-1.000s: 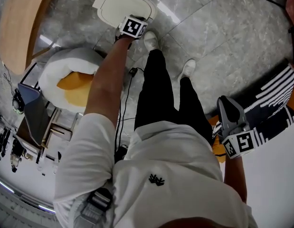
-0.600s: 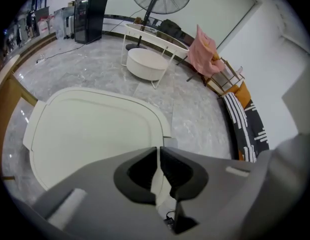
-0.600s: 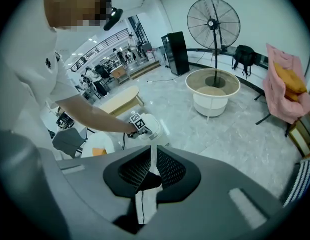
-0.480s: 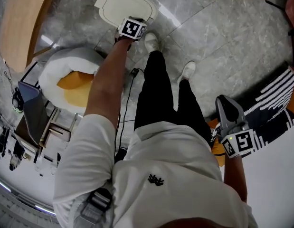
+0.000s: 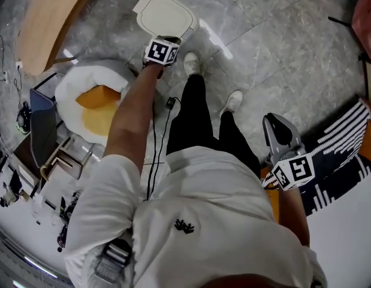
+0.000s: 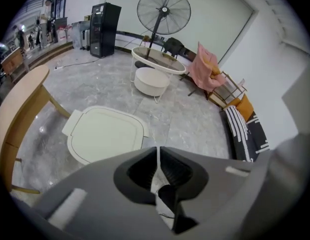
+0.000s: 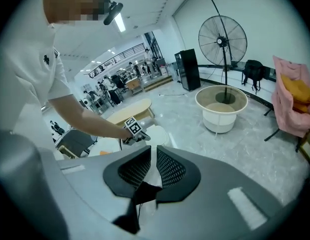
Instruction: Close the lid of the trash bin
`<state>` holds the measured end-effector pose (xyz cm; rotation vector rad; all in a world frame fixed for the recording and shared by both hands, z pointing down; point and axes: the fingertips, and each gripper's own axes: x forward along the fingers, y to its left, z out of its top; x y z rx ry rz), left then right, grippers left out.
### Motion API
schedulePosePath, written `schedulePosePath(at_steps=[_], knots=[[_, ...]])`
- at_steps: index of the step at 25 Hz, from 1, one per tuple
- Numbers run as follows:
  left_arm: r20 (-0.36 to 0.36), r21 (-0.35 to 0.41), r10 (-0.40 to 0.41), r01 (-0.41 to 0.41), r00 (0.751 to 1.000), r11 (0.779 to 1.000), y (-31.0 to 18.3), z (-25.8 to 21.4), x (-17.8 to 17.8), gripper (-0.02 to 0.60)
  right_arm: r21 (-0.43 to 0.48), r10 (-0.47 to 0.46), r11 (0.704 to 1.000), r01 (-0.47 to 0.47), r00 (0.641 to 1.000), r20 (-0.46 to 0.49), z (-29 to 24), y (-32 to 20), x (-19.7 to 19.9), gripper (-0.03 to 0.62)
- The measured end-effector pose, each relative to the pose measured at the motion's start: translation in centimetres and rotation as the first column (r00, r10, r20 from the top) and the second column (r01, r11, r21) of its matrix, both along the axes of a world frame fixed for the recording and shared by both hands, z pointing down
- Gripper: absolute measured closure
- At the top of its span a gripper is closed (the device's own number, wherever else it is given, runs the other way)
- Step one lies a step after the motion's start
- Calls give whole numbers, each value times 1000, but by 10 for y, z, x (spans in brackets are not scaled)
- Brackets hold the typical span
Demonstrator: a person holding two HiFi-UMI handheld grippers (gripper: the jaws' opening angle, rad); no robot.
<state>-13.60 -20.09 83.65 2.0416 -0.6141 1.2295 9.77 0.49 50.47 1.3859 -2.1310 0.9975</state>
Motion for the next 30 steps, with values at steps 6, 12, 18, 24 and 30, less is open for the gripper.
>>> schedulePosePath(at_steps=[6, 12, 18, 24, 30], knots=[[-80, 45, -47, 51, 996, 998, 47, -74, 18, 512, 86, -31, 996, 28, 999, 27, -26, 27, 14, 560], [-163, 91, -58, 73, 985, 993, 98, -138, 44, 512, 174, -69, 983, 64, 997, 21, -48, 54, 40, 560], [-259, 152, -50, 92, 965, 984, 145, -212, 76, 512, 225, -125, 967, 118, 992, 19, -64, 74, 55, 560], [-357, 211, -14, 95, 934, 973, 195, -283, 110, 512, 267, -172, 950, 161, 985, 21, -80, 95, 64, 560], [-446, 281, 76, 58, 892, 958, 239, -348, 145, 512, 299, -206, 934, 198, 979, -5, -88, 118, 67, 560]])
